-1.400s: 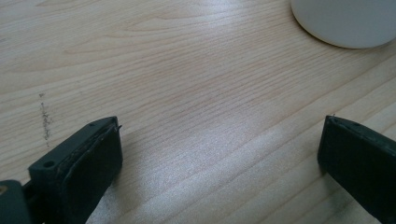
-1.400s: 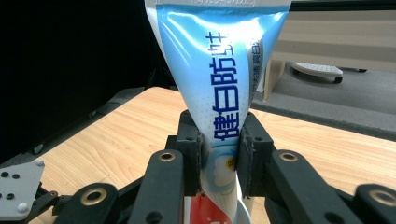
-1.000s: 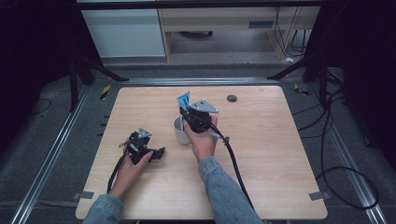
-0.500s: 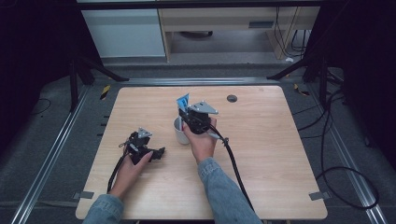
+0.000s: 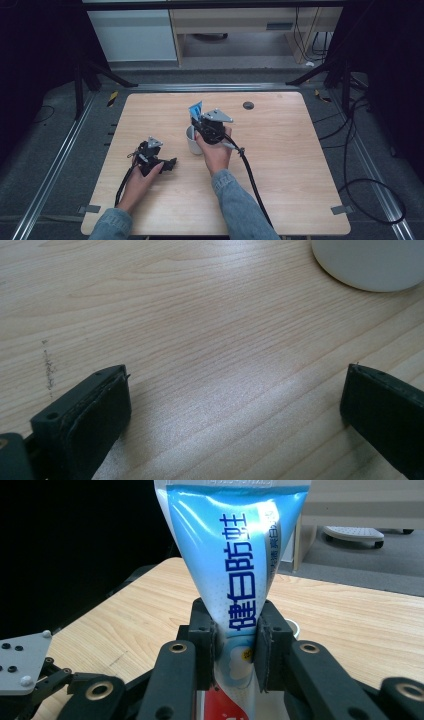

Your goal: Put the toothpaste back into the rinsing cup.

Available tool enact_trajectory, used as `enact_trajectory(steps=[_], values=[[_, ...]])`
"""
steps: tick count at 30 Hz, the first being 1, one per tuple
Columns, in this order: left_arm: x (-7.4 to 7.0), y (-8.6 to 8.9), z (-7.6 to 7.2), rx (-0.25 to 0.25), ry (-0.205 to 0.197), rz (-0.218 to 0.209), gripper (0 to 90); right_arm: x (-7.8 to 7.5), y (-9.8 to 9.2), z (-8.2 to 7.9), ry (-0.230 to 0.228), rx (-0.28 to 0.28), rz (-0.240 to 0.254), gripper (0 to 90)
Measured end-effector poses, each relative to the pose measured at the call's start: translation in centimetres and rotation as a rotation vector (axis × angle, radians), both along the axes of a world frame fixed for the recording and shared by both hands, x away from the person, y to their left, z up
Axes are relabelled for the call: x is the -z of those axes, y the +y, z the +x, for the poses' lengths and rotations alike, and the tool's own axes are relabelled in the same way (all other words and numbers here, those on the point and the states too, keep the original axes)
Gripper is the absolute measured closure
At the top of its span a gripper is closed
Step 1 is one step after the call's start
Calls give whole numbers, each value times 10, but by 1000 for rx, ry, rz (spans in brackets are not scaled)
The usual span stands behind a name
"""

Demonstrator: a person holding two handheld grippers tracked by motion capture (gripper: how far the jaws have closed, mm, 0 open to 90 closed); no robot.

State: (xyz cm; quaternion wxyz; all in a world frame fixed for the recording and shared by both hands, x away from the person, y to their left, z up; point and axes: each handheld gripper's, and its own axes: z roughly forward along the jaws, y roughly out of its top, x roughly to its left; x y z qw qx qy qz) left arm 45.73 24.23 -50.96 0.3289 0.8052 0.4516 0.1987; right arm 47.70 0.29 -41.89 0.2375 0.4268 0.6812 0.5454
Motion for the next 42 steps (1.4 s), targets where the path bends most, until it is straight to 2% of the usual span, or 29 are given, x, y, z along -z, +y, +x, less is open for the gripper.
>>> enact_trajectory(steps=[12,32,42], values=[[0,0,0,0,0,0,0,3,1,1,4,14,-19,726],[0,0,0,0,0,0,0,4,-11,12,67,47,46,715],[0,0,0,0,0,0,0,4,-11,13,66,39,40,702]])
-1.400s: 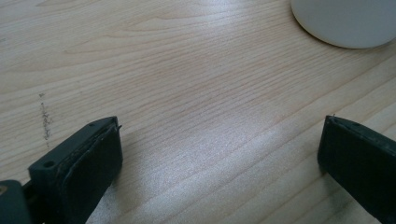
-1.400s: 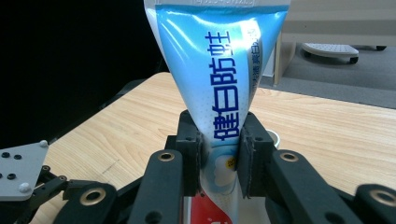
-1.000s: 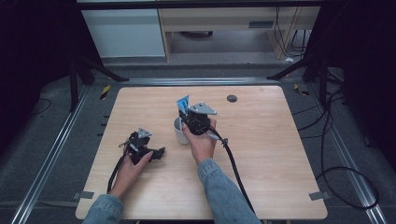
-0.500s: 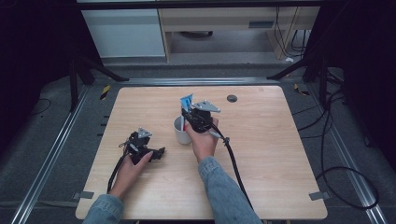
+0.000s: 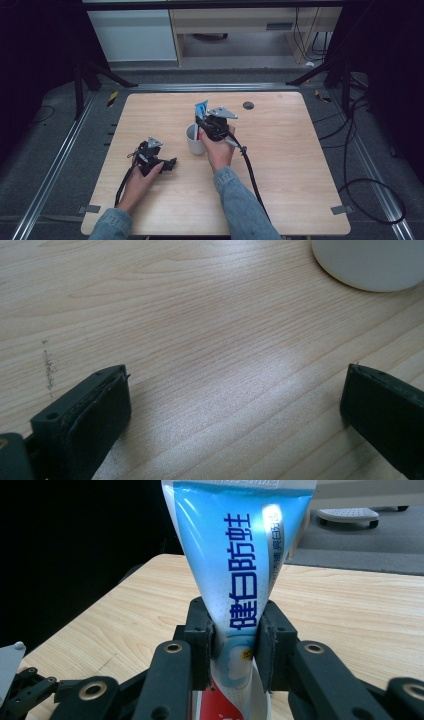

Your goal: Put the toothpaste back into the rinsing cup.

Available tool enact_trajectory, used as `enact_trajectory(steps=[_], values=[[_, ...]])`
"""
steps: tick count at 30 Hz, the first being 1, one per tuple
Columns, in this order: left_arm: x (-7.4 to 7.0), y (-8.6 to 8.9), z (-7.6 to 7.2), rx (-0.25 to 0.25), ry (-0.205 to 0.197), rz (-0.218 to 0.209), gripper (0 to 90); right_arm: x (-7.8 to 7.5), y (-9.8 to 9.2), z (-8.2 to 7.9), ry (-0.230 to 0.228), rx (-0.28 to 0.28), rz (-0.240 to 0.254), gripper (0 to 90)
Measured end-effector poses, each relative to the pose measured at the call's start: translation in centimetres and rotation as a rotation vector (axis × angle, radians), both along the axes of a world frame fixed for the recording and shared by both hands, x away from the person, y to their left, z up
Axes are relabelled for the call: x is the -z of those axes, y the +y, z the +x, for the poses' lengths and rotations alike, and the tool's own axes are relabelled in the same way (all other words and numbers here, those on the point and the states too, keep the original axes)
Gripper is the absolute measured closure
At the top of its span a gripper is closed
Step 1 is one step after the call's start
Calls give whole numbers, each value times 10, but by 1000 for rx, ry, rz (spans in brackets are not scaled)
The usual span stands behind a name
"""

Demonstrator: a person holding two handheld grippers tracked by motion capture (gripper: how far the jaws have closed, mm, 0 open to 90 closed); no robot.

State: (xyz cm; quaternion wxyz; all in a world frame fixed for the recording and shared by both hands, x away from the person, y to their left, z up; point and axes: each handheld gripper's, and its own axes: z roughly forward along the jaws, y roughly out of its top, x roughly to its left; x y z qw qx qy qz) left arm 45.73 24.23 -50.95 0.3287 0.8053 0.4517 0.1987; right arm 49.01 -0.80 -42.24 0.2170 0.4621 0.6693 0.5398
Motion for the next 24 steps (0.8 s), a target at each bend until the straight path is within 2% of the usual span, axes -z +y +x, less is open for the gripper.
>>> enact_trajectory(steps=[18,24], values=[[0,0,0,0,0,0,0,-1,-2,0,-7,-1,-22,657],[0,0,0,0,0,0,0,-1,-3,-1,-12,2,-44,638]])
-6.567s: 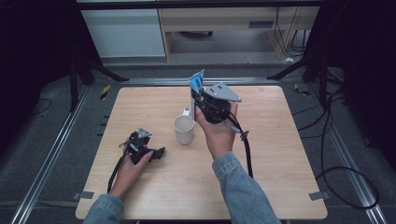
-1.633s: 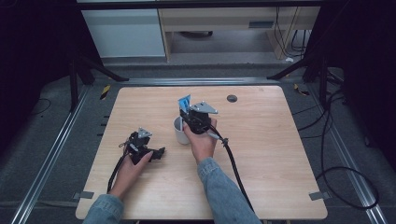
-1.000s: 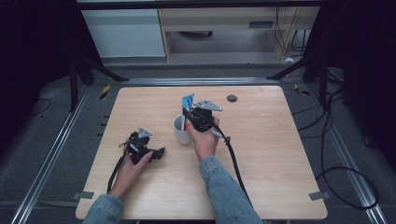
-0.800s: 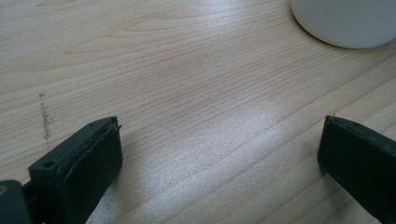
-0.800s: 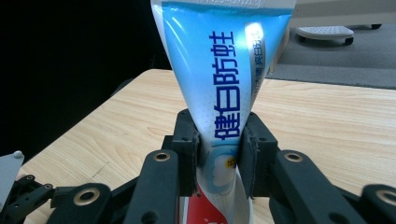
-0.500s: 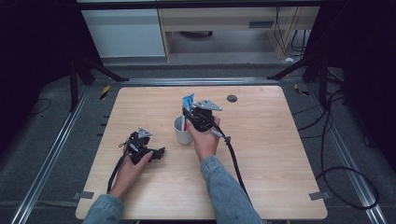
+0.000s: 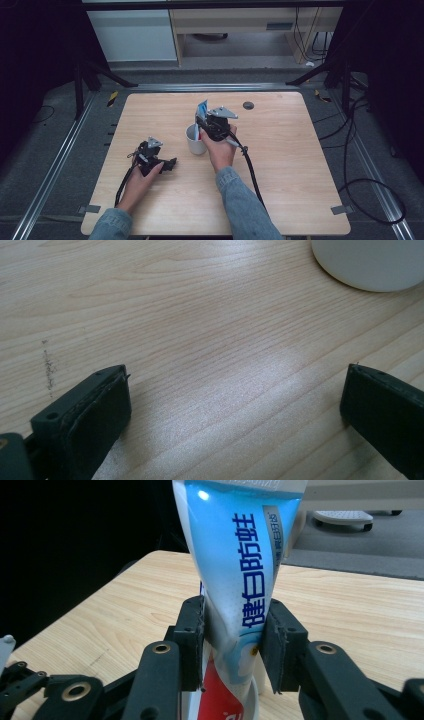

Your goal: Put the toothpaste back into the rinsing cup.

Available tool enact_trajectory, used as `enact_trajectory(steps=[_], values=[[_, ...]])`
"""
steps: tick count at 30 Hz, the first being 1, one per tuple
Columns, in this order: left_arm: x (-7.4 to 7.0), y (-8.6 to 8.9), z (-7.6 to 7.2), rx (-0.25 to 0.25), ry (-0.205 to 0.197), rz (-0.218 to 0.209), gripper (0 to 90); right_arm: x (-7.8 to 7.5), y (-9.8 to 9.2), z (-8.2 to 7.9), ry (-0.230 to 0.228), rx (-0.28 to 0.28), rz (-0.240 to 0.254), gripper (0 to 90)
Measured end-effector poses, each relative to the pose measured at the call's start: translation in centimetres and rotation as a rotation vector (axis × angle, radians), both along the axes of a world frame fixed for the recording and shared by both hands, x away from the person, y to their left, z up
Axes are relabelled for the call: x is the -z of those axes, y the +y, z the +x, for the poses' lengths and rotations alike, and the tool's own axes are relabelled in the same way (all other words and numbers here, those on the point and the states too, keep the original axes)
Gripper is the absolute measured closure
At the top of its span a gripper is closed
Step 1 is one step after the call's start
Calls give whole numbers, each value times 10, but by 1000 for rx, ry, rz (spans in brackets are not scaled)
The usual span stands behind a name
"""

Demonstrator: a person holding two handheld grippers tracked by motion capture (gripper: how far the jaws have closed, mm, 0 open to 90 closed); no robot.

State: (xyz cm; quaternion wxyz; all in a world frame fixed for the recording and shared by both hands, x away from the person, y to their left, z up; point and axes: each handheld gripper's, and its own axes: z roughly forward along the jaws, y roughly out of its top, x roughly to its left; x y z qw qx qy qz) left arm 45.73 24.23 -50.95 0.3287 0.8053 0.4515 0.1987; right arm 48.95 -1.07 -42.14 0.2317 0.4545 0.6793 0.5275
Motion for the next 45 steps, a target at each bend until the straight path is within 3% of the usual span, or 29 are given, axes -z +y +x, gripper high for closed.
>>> enact_trajectory(steps=[33,45], values=[[0,0,0,0,0,0,0,-6,5,-3,-33,15,-68,414],[0,0,0,0,0,0,0,-6,7,-5,-33,4,-82,378]])
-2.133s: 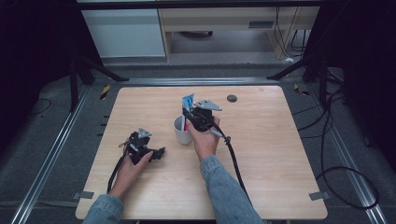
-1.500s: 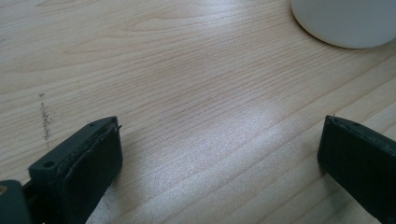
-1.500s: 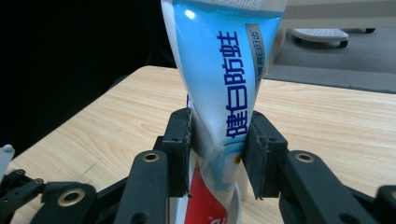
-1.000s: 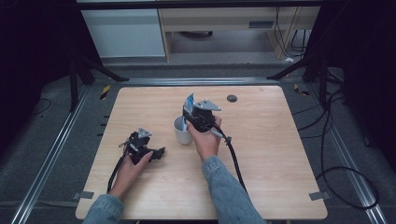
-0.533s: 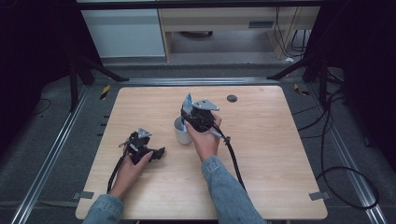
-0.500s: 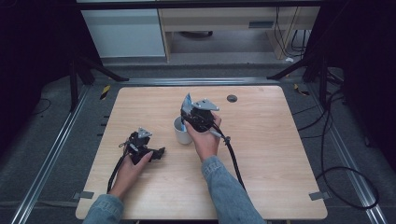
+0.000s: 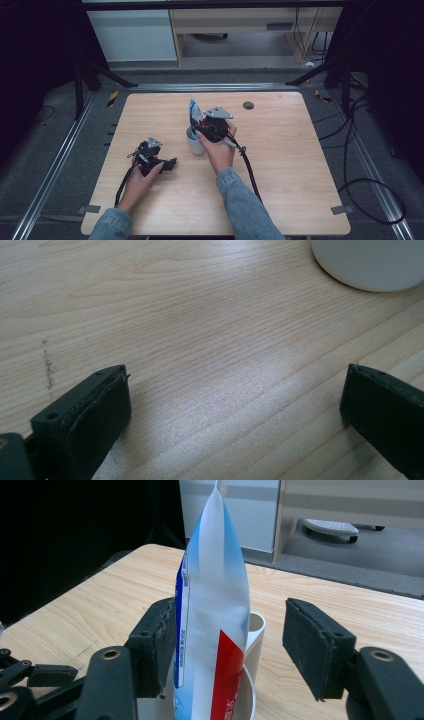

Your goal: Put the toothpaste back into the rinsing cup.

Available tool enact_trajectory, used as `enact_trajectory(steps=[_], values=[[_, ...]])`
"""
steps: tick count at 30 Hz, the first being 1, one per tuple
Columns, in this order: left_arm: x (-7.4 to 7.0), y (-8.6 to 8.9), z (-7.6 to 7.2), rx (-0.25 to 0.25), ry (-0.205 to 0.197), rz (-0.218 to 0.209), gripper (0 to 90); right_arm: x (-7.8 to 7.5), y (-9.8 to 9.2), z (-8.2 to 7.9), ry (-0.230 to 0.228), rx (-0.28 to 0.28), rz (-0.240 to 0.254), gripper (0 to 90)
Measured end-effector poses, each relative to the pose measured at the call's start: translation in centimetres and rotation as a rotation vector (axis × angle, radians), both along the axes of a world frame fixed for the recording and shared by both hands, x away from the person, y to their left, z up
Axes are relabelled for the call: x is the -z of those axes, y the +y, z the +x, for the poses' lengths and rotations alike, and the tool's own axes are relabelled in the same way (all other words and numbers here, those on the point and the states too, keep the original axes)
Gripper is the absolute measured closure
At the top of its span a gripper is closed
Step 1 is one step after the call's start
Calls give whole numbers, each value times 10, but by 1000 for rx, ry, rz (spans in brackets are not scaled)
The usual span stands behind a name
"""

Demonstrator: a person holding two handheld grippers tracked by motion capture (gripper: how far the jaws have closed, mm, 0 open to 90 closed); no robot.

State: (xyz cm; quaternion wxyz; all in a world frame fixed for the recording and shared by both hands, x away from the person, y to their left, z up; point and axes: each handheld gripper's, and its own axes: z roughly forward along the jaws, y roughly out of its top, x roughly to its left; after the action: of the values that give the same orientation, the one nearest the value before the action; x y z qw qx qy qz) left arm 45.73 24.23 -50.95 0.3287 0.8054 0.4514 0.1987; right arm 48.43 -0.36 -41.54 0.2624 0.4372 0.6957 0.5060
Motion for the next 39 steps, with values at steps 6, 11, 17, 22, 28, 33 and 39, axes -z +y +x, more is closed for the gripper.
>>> enact_trajectory(steps=[6,11,17,22,28,33,39], values=[[0,0,0,0,0,0,0,-2,-1,-1,-2,1,-3,344],[0,0,0,0,0,0,0,-5,-3,-3,-2,-20,-13,300],[0,0,0,0,0,0,0,-9,-7,-5,1,-33,-30,234],[0,0,0,0,0,-1,0,-11,-10,-6,12,-22,-53,168],[0,0,0,0,0,0,0,-17,-16,-10,29,-33,-94,120],[0,0,0,0,0,0,0,-23,-28,-14,24,-43,-110,104],[0,0,0,0,0,0,0,-26,-41,-21,30,-49,-127,89]])
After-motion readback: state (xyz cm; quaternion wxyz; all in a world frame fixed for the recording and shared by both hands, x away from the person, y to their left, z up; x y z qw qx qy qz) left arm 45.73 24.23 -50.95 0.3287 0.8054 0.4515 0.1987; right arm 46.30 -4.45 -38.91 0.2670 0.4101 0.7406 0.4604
